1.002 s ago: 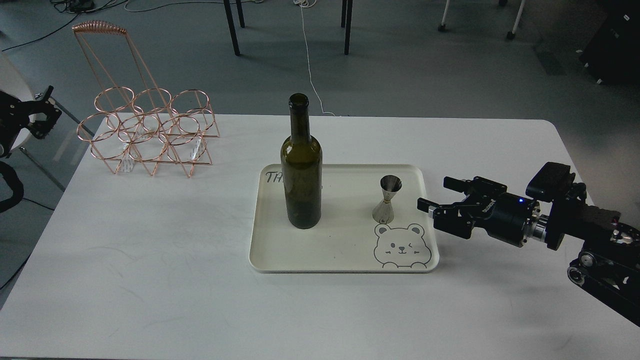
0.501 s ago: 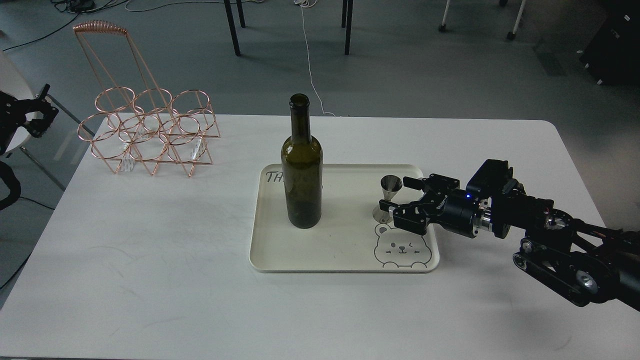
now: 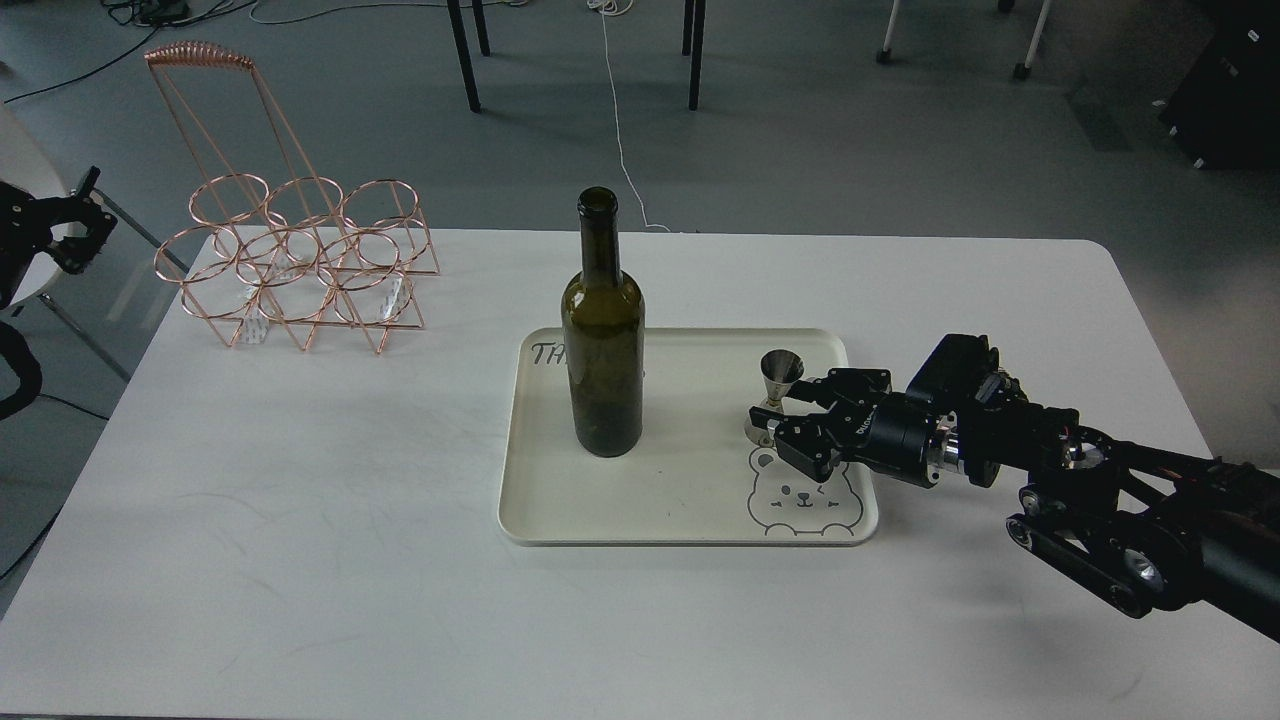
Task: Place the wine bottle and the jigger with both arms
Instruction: 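Close the right gripper around the steel jigger, then lift the jigger with the right gripper and set it beside the tray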
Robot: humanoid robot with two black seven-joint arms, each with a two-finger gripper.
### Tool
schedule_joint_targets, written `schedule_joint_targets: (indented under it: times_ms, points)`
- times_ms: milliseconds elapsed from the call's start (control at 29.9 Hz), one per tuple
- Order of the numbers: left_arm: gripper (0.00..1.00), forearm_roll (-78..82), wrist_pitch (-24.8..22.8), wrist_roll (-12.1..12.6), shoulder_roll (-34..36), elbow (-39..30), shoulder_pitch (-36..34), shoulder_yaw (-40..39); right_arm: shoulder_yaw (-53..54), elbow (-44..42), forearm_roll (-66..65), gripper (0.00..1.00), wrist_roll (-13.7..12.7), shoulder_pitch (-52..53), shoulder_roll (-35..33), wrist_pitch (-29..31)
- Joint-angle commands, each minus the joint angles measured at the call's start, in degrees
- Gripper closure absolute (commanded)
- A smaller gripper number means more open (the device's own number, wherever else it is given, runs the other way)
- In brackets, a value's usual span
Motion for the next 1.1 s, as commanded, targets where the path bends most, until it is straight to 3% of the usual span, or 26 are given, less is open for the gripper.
schedule_joint_targets:
  times_ms: [0,234,501,735,1069]
  points:
    - [0.01,0.0,0.0,0.0,0.0,0.0,-0.1,0.0,0.0,-0.3,-0.1,0.71,-0.1,0.3,-0.1,0.0]
    - [0.01,0.0,0.0,-1.9,0.0,0.0,-0.1,0.0,0.0,-0.9,-0.1,0.85,-0.1,0.9,-0.1,0.0]
    - [0.01,0.0,0.0,-1.9,0.1,0.0,-0.1,0.0,-0.1,-0.8,-0.1,0.99,-0.1,1.3,-0.3,-0.1]
    - [0.01,0.0,0.0,-1.9,0.1,0.0,-0.1,0.0,0.6,-0.3,0.3,0.99,-0.2,2.3,-1.2,-3.6]
    - [0.01,0.1,0.0,-1.9,0.9,0.0,-0.2,0.1,5.8,-0.2,9.4,0.99,-0.6,0.5,-10.3,-13.5]
